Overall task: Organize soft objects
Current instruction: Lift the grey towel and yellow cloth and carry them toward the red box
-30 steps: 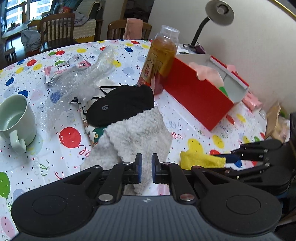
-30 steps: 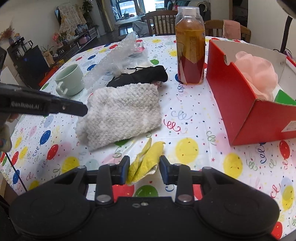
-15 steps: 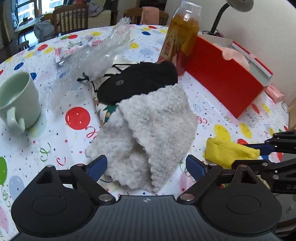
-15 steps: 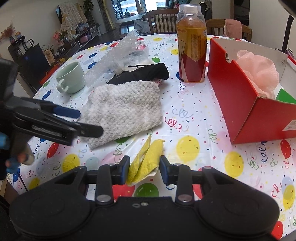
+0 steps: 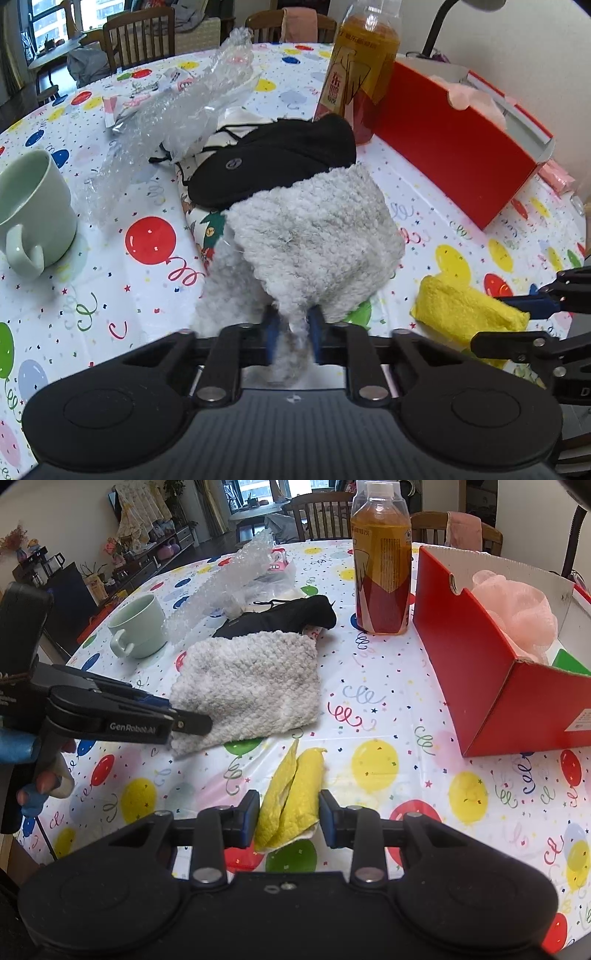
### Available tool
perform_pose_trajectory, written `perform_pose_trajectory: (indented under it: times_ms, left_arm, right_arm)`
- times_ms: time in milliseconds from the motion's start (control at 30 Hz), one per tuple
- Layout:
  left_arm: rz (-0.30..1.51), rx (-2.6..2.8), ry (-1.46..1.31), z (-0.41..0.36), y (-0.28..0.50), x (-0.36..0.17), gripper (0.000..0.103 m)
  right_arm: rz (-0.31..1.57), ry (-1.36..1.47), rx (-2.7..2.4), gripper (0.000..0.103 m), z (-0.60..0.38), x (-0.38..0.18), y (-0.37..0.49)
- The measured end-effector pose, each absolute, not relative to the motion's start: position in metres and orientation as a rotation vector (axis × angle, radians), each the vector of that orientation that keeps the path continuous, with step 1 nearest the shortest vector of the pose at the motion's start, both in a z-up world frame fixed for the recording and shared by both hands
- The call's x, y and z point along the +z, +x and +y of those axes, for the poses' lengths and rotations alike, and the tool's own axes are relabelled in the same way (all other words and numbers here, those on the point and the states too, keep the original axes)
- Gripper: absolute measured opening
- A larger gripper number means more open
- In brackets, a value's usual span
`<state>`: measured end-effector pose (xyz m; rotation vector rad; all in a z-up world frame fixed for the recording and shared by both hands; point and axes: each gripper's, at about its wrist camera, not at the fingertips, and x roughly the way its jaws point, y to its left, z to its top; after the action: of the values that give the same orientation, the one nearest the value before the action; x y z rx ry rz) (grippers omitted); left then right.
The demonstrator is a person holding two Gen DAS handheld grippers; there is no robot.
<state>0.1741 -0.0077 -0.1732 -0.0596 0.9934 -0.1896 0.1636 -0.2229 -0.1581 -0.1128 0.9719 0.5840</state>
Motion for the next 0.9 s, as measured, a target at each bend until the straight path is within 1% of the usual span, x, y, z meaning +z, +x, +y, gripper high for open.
perform_pose_trajectory:
  times_ms: [133,333,600,900]
  left_arm:
    - [0.956,-0.196,-0.092,-0.001,0.168,-0.16,0.011]
    - [0.918,-0.201,-0.177,0.012,0.166,-0.134,0.01]
    - [0.855,-0.238,-0.21,0.007,0.162,-0.093,0.01]
    - [0.775,-0.297,-0.238,-0.014,0.177,-0.049,0.01]
  right_arm:
    - [0.967,-0.103,0.582,0.032,-0.224,-0.158,0.164]
    - [0.936,-0.044,0.576,0.031,-0.23,-0.147,0.164]
    - [0.843,-0.016,0.582,0.031,-0.247,-0.107,0.168]
    - [0.73,0.03,0.523,0.031,-0.286,-0.057,0.188]
